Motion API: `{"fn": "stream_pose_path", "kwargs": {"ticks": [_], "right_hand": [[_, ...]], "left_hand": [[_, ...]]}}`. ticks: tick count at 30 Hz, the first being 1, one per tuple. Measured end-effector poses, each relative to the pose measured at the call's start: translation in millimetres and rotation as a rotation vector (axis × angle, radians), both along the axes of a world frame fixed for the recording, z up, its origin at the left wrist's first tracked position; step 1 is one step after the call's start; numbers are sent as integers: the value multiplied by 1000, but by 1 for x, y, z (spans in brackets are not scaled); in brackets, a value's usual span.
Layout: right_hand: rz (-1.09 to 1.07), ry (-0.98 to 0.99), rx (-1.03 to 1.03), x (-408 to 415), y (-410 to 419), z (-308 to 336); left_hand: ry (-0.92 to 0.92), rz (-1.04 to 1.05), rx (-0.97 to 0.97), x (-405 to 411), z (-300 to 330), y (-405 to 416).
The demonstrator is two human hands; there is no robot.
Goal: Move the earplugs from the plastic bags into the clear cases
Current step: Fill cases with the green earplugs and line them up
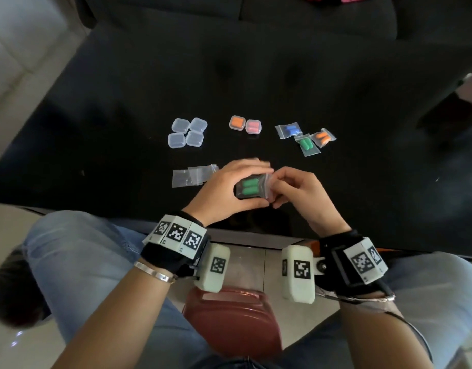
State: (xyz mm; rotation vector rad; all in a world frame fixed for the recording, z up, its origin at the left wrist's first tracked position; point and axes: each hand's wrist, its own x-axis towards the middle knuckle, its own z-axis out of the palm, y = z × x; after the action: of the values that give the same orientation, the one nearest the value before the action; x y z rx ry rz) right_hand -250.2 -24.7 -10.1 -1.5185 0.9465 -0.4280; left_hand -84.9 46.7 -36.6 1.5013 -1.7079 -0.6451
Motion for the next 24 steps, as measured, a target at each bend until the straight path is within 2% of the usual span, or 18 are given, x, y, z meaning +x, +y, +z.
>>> {"fn": "stream_pose_path", "kwargs": {"ticks": [2,5,9,11,16,20,24], "right_hand": [[-21,-7,-3,1,2,-1],[-72,-10,-41,-1,3,-4],[-95,9,-234,-5,3,-5],[-53,14,-269,-9,2,-6],[95,71,-229,-13,-4,-4],[-10,-18,-67,-8,0,-5],[16,-71,55,-11,1,-11]], "left_hand": [[8,15,-50,-1,1,0],[-101,67,-155,-2,-1,1],[-162,83,-206,-2,-2,2],[-185,65,-219,-2,-3,2],[-251,1,-241,-5,-2,1],[-201,11,-235,-6,-2,0],[-64,-12,-193,-5,-6,4]]}}
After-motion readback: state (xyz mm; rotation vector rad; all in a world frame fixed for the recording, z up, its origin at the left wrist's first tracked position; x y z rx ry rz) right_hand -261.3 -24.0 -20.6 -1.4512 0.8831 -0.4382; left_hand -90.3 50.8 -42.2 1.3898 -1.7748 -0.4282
